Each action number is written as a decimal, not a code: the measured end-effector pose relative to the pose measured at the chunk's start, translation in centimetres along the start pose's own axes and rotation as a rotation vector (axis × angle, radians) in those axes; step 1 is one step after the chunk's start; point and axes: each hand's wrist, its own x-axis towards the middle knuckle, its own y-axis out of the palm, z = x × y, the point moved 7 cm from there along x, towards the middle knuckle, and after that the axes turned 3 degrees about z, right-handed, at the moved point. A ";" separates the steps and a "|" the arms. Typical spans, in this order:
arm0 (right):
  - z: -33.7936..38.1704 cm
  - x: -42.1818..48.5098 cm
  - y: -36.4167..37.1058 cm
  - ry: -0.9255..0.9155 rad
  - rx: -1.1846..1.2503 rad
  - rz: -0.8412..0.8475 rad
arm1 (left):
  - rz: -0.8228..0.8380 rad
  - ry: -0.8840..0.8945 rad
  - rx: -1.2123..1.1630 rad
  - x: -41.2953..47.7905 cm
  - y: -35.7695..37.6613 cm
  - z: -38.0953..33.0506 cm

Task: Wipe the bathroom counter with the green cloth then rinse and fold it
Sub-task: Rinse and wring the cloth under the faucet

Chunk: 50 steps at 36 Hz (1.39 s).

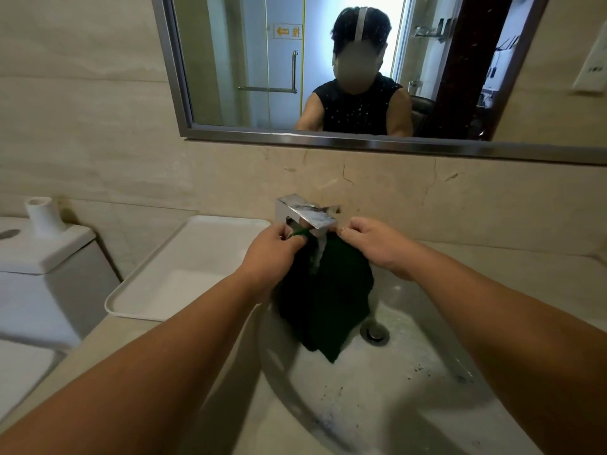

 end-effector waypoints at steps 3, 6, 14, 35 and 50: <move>-1.3 -0.3 1.2 0.055 0.001 0.117 | 0.008 -0.033 -0.068 0.1 0.1 0.3; -3.1 -0.6 2.9 0.088 0.065 0.252 | 0.063 -0.059 -0.144 0.0 0.7 0.4; -3.9 -0.4 3.8 0.118 0.202 0.177 | 0.197 -0.079 -0.177 0.2 2.4 0.7; -1.8 -0.9 -4.6 -0.008 0.080 -0.341 | 0.325 -0.015 0.676 -0.7 3.0 1.4; -4.3 -2.2 -7.6 0.070 -0.292 -0.385 | 0.110 -0.084 0.309 -0.6 1.6 -0.2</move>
